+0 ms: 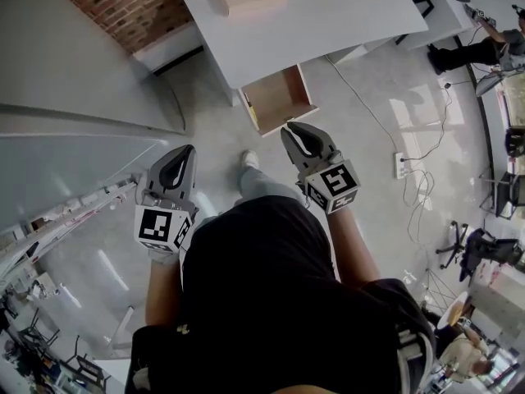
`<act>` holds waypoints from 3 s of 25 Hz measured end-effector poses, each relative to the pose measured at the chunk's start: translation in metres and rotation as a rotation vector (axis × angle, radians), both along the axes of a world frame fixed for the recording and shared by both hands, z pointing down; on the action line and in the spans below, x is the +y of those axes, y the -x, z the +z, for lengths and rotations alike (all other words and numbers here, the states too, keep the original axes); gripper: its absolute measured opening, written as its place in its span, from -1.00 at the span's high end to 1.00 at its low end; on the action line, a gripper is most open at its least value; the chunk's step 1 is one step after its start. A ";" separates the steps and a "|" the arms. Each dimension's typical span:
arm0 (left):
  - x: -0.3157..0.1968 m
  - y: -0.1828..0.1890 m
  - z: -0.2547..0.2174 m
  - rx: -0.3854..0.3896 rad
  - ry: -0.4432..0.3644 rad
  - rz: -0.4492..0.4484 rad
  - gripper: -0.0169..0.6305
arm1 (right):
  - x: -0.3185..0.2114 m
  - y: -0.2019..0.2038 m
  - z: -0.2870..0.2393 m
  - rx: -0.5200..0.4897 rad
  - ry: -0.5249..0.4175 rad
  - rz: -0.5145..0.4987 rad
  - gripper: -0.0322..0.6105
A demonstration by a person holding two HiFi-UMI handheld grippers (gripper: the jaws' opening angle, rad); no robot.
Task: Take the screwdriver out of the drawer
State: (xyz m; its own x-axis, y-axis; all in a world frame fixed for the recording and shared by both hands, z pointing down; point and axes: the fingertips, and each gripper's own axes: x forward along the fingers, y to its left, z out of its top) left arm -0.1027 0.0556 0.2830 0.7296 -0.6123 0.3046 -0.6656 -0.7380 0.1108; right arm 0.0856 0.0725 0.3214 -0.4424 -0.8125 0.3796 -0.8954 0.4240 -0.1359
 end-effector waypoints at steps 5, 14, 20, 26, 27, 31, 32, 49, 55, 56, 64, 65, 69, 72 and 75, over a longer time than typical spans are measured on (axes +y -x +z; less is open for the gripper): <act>-0.035 -0.033 0.006 -0.045 0.010 -0.009 0.93 | -0.038 -0.032 0.014 -0.018 0.024 -0.028 0.72; -0.069 -0.063 0.029 -0.075 0.073 -0.054 0.93 | -0.075 -0.054 0.058 -0.038 0.109 -0.089 0.69; -0.078 -0.061 0.045 -0.099 0.119 -0.074 0.93 | -0.087 -0.048 0.101 -0.045 0.192 -0.118 0.67; -0.088 -0.043 0.075 -0.110 0.179 -0.113 0.93 | -0.105 -0.044 0.162 -0.027 0.284 -0.116 0.67; -0.088 -0.040 0.082 -0.113 0.192 -0.117 0.93 | -0.107 -0.043 0.174 -0.026 0.303 -0.117 0.67; -0.089 -0.027 0.107 -0.136 0.228 -0.115 0.93 | -0.118 -0.039 0.220 -0.015 0.355 -0.095 0.67; -0.091 -0.023 0.112 -0.142 0.235 -0.115 0.93 | -0.122 -0.038 0.232 -0.010 0.367 -0.086 0.67; -0.111 0.014 0.186 -0.221 0.345 -0.096 0.93 | -0.167 -0.039 0.428 0.095 0.576 0.006 0.67; -0.112 0.017 0.206 -0.224 0.382 -0.082 0.93 | -0.187 -0.034 0.475 0.120 0.580 0.009 0.67; -0.111 0.018 0.210 -0.224 0.392 -0.082 0.93 | -0.189 -0.032 0.482 0.121 0.581 0.007 0.67; -0.100 0.028 0.240 -0.247 0.450 -0.071 0.93 | -0.196 -0.019 0.545 0.160 0.645 -0.051 0.64; -0.100 0.029 0.243 -0.248 0.455 -0.074 0.93 | -0.197 -0.018 0.550 0.161 0.652 -0.054 0.64; -0.099 0.035 0.252 -0.264 0.467 -0.093 0.93 | -0.197 -0.016 0.569 0.169 0.679 -0.066 0.62; -0.097 0.036 0.256 -0.282 0.469 -0.099 0.93 | -0.199 -0.014 0.580 0.166 0.689 -0.065 0.61; -0.090 0.038 0.262 -0.306 0.476 -0.106 0.93 | -0.199 -0.011 0.587 0.165 0.699 -0.074 0.60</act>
